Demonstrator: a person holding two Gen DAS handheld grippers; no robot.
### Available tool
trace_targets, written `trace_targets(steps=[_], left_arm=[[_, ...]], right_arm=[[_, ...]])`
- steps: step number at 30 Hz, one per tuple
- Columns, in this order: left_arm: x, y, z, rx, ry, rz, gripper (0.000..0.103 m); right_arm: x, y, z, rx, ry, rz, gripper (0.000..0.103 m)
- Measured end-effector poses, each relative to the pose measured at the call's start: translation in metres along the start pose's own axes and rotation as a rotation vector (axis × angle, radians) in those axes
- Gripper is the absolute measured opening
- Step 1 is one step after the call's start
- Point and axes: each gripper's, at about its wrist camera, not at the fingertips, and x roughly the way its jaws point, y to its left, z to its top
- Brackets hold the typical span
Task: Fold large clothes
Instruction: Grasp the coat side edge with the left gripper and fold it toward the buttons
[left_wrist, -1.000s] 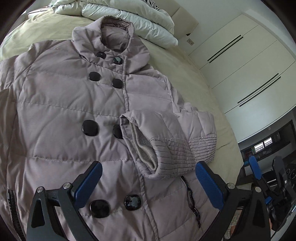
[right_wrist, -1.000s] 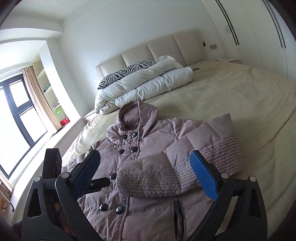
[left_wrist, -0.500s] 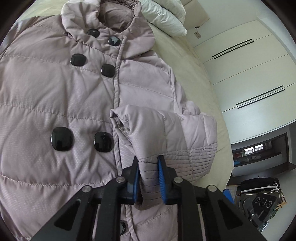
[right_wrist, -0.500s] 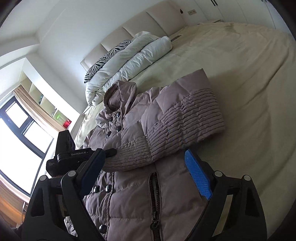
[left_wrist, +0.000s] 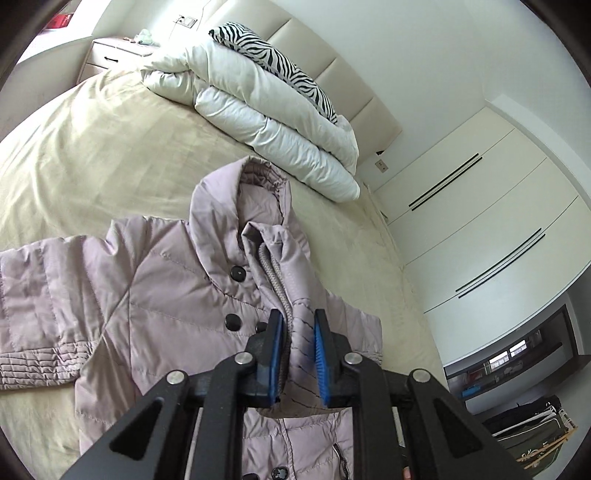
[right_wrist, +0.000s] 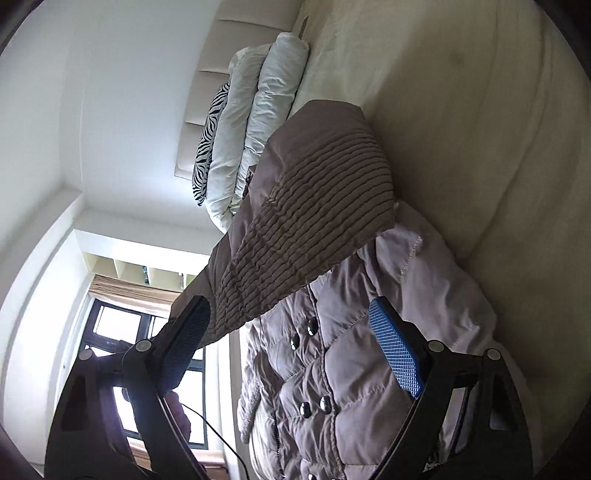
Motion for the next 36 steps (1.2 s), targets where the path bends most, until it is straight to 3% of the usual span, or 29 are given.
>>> trace_targets(steps=[8,17,23,28,31,35,36], left_arm=[[-0.024,0.044,0.017,-0.047,-0.048,0.033,0.018],[-0.028,0.091,0.025,-0.110,-0.067,0.065,0.018],[-0.001,0.118,0.011,-0.141,-0.013,0.089,0.017],[0.031,0.134,-0.004,-0.137,0.027,0.144,0.005],[0.048,0.139,-0.013,-0.142,0.055,0.166,0.005],[0.056,0.134,-0.025,-0.142,0.064,0.159,0.005],[0.058,0.131,-0.028,-0.132,0.066,0.156,0.010]], right_arm=[[0.091,-0.003,0.020,0.149,0.025,0.088,0.088],[0.171,-0.002,0.056,0.182,0.023,0.016,0.088],[0.165,0.000,0.095,0.143,-0.118,-0.014,0.088],[0.145,0.006,0.132,0.105,-0.232,-0.032,0.087],[0.156,-0.010,0.145,0.089,-0.170,-0.094,0.087],[0.162,-0.002,0.148,-0.012,-0.108,-0.132,0.087],[0.163,0.002,0.149,-0.022,-0.086,-0.141,0.087]])
